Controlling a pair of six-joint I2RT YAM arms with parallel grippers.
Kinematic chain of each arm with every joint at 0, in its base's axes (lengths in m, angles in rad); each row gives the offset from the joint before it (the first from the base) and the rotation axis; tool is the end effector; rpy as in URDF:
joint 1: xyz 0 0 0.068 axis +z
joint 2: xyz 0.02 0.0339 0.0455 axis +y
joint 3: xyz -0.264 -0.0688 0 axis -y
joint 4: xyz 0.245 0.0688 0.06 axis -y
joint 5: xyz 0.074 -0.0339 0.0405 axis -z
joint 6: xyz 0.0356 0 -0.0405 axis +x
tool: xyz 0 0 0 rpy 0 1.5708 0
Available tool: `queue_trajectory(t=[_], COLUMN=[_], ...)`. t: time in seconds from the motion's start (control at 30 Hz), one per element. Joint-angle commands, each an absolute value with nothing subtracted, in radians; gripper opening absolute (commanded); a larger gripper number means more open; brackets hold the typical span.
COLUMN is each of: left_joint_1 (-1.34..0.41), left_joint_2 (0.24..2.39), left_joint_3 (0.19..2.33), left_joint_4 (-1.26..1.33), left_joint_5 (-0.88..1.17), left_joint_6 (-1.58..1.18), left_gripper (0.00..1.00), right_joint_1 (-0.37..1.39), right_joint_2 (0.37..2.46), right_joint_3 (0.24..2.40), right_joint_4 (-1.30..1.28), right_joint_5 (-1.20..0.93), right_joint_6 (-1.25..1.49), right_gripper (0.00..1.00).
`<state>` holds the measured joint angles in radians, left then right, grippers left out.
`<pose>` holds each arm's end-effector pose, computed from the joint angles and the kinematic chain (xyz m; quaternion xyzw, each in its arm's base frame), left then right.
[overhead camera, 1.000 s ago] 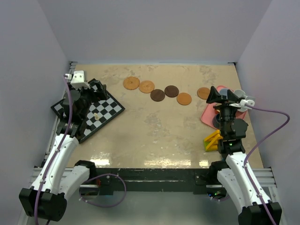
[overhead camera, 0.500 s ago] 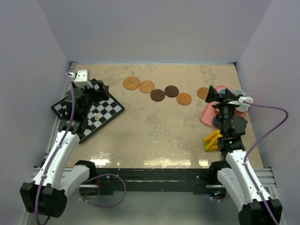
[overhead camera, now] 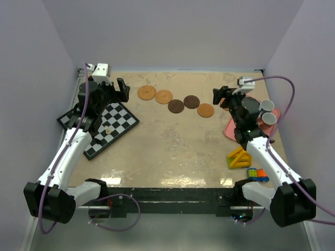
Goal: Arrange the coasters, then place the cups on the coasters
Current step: Move the coaster to the center of the board.
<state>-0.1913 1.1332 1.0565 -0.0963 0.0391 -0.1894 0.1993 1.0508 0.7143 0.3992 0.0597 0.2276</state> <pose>0.2598 -0.0517 0.3748 0.0133 0.7654 -0.1364 0.6288 0.2447 0.0473 0.3252 0.0314 0.6839 0.1344 0.7164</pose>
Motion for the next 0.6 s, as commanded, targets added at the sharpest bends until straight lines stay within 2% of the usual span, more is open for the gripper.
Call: queue_trajectory(t=[0.0,0.13,0.2,0.23,0.33,0.4,0.57], left_joint_1=[-0.193,-0.204,-0.204,-0.204,-0.206,-0.206,-0.206], left_joint_2=[1.109,1.118,1.121,1.118,1.112,1.114,1.124], left_joint_3=[0.982,0.982,0.977,0.974,0.965,0.959,0.962], left_joint_4=[-0.07,-0.075,-0.075,-0.075,-0.055,-0.051,-0.051], left_joint_5=[0.07,0.058,0.054,0.061,0.083,0.087,0.107], left_joint_6=[-0.138,-0.121,-0.117,-0.115,-0.121,-0.124,-0.135], left_gripper=[0.91,0.92,0.92,0.93,0.94,0.95,0.95], right_joint_1=[0.305,0.389,0.438,0.463,0.517,0.534,0.569], right_joint_2=[1.179,1.391,1.468,1.501,1.592,1.667,1.871], right_joint_3=[0.865,1.006,1.051,1.072,1.121,1.169,1.348], right_joint_4=[0.259,0.135,0.109,0.101,0.095,0.08,0.003], right_joint_5=[0.035,0.069,0.118,0.138,0.158,0.146,0.161], right_joint_6=[0.131,0.141,0.153,0.161,0.187,0.199,0.158], right_gripper=[0.74,0.78,0.89,0.91,0.93,0.98,0.98])
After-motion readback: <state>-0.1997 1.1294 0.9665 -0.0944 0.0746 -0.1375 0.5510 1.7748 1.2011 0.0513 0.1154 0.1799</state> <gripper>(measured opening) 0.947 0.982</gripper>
